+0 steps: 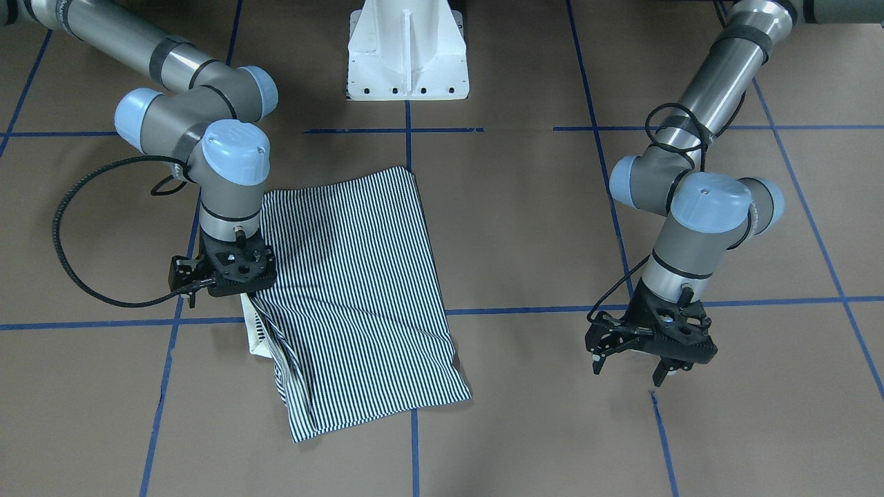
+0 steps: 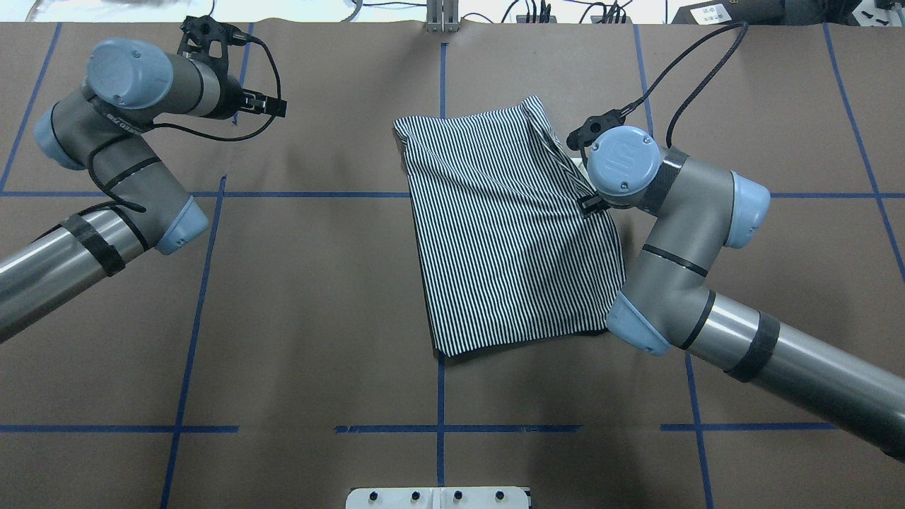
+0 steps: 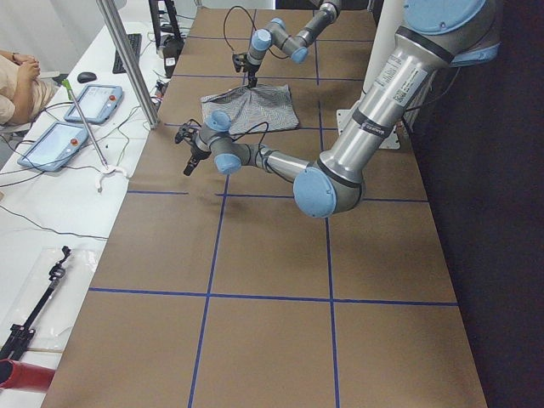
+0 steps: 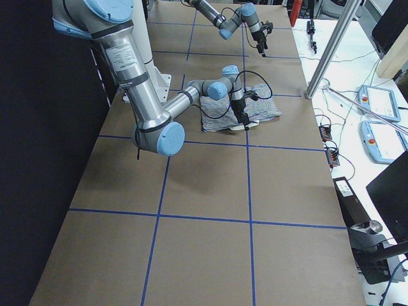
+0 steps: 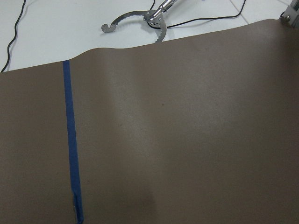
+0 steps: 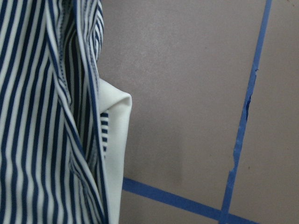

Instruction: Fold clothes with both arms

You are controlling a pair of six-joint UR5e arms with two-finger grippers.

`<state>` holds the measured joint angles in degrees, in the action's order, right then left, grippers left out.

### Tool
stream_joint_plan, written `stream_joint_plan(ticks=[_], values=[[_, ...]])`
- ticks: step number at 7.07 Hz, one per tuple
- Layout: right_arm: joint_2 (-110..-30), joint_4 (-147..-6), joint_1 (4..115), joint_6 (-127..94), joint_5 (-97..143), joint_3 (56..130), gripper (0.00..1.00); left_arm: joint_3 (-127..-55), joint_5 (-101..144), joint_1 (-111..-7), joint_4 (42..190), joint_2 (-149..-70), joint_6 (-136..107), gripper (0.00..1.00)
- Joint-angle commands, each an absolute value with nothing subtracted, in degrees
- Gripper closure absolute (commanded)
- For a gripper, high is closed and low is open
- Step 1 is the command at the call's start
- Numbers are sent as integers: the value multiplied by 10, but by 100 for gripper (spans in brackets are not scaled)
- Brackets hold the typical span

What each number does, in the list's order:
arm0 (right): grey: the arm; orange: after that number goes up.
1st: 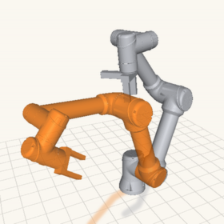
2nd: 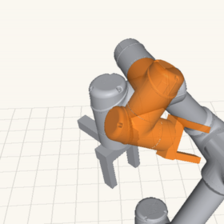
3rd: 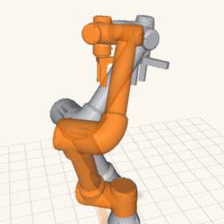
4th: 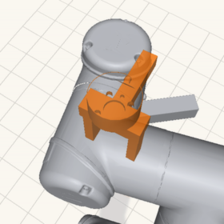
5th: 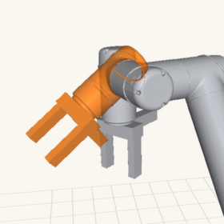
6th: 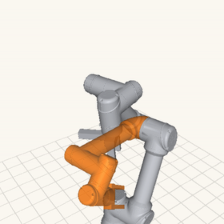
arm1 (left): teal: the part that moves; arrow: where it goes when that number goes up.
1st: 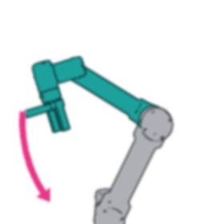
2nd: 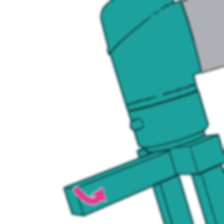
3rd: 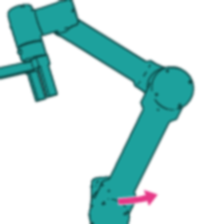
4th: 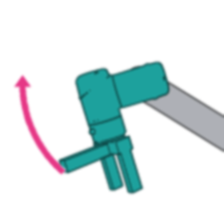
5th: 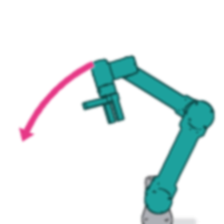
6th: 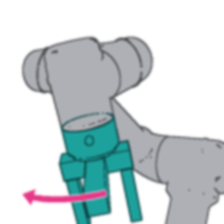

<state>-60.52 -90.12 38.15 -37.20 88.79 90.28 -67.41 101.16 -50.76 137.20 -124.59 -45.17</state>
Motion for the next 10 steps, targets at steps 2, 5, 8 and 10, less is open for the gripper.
stream_joint_plan(ticks=[2,5,8,10], values=[[-616,-901,421,-350,916,904,0,-674,1012,-508,1373,-1246,-452,0],[-526,-901,421,-425,947,873,0,-689,1012,-508,1372,-1245,-452,0],[-585,-691,428,-473,1036,877,0,-768,1063,-487,1360,-1237,-598,0],[-680,-634,428,-565,1058,971,0,-902,1035,-390,1302,-1197,-715,0]])
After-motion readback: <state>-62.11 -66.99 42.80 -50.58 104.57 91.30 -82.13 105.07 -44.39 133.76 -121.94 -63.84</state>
